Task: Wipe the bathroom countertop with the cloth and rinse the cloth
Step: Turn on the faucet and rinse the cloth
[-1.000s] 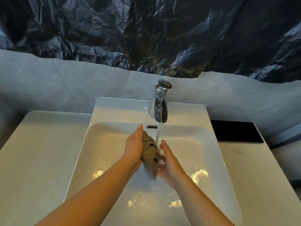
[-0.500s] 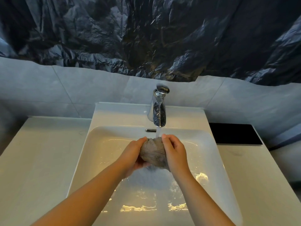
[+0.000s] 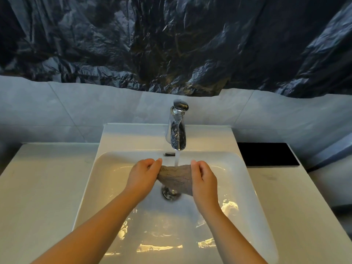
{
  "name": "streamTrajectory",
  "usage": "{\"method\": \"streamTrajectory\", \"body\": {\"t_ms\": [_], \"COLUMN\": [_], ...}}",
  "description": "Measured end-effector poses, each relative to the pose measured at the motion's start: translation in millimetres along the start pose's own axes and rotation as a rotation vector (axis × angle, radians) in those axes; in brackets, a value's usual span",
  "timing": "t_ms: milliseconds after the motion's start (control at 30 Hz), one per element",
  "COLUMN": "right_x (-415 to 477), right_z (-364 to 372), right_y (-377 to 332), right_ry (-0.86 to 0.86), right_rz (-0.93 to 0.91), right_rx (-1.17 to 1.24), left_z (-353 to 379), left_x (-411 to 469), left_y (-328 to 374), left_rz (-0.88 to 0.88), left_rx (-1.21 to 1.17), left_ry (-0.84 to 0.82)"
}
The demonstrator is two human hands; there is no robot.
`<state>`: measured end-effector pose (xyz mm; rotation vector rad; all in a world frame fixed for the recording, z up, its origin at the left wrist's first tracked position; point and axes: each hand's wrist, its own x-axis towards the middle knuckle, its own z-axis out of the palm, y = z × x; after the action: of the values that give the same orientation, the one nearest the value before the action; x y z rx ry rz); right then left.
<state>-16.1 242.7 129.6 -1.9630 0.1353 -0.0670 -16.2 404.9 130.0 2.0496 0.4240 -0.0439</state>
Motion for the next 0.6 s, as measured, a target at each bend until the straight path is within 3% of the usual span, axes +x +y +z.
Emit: {"method": "streamTrajectory", "body": {"t_ms": [133, 200, 333, 533, 600], "right_x": [-6.2, -11.7, -7.5, 30.9, 33.0], "right_z": [17.3, 28.5, 38.3, 27.7, 18.8], "right_y": [-25.4, -30.6, -23.3, 11.0, 16.9], "right_ry": [0.142, 0.173, 0.174, -0.102, -0.112], "right_rz": [0.044, 0.022, 0.031, 0.155, 0.184], "right_rx": [0.302, 0.329, 0.218, -0.193, -0.173], "left_z": [20.5, 33.0, 45.0, 34.7, 29.7], "left_x": [-3.5, -9.8, -19.7, -20.0, -16.6], "left_y": [11.0, 21.4, 33.2, 22.3, 17.5], "left_rz": [-0.236, -0.262, -0.265, -0.321, -0.318], "left_rx": [-0.286, -0.39, -0.429, -0.501, -0.488], "left_ry": [-0.016, 0.008, -0.02, -0.208, -0.19]}}
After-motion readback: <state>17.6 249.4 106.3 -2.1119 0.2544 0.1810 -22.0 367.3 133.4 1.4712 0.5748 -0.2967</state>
